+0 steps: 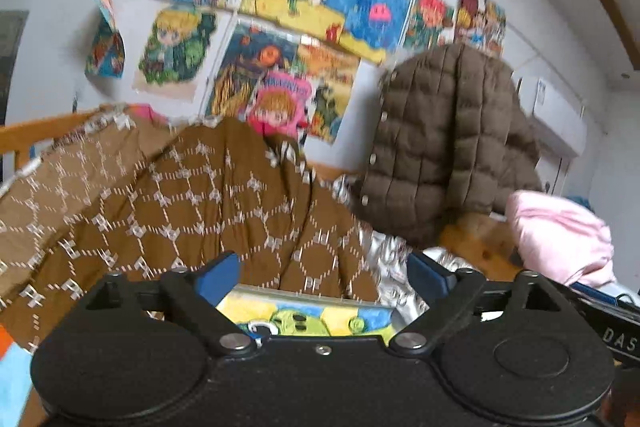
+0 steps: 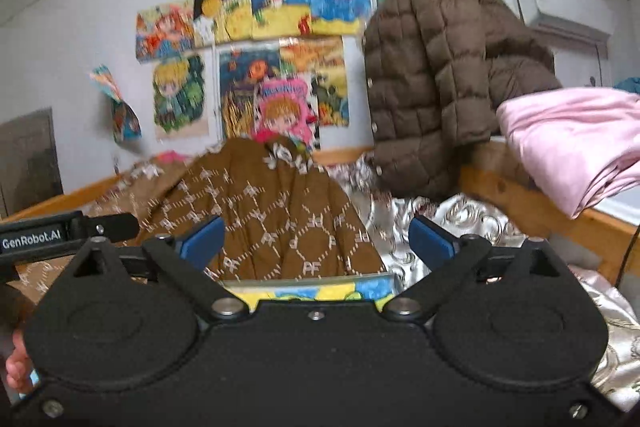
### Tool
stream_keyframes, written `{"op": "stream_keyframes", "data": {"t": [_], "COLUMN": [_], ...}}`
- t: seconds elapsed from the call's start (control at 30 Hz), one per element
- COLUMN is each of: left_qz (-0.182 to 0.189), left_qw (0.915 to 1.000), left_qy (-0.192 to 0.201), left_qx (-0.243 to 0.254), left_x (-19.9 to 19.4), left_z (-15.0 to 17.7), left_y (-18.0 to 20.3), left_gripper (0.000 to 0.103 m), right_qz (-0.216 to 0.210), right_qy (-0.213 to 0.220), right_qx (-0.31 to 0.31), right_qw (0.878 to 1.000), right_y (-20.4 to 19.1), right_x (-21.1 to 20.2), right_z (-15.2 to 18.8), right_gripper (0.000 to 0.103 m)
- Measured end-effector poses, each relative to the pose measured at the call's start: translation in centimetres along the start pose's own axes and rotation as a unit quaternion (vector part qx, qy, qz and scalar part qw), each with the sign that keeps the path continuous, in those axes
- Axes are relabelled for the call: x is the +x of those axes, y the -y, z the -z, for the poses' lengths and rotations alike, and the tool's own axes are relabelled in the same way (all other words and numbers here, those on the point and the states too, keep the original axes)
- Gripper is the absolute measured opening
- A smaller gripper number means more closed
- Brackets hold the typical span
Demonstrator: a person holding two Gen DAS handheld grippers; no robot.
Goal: Organize soft objects
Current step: 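Open both tools to drop the sock and mask into the tray, then move both tools back toward the pile of soft items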
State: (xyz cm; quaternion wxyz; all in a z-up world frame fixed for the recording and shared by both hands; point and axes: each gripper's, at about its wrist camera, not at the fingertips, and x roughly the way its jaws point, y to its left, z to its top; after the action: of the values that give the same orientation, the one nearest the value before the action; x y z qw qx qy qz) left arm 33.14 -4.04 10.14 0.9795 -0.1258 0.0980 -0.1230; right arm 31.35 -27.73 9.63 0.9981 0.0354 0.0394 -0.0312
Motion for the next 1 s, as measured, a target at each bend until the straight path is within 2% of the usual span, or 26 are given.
{"op": "stream_keyframes", "data": {"t": [0.2,0.4,0.77,1.0], "left_qz": [0.026,0.015,-0.046,-0.083], "left_qw": [0.9980,0.9964,0.9977,0.9965], "left_qy": [0.057,0.083,0.041,-0.004], "left_qx": [-0.010,0.007,0.028,-0.011], "left_x": [-6.3,-11.5,-18.9,-21.5], "left_z": [0.1,1.7,5.5,6.9], "left_y": [1.1,1.3,-1.0,-3.1], "left_gripper": [0.102,0.102,0.102,0.102], "right_qz": [-0.008,-0.011,-0.015,-0.024], "right_qy": [0.041,0.058,0.021,-0.008], "right_qx": [0.007,0.019,0.027,0.016], "right_qw": [0.999,0.998,0.999,1.000], "right_y": [-0.2,0.1,0.7,0.1], "right_x": [-4.3,-7.0,-10.8,-12.8], "right_z": [-0.4,0.4,4.6,7.2], "right_gripper": [0.102,0.102,0.102,0.102]}}
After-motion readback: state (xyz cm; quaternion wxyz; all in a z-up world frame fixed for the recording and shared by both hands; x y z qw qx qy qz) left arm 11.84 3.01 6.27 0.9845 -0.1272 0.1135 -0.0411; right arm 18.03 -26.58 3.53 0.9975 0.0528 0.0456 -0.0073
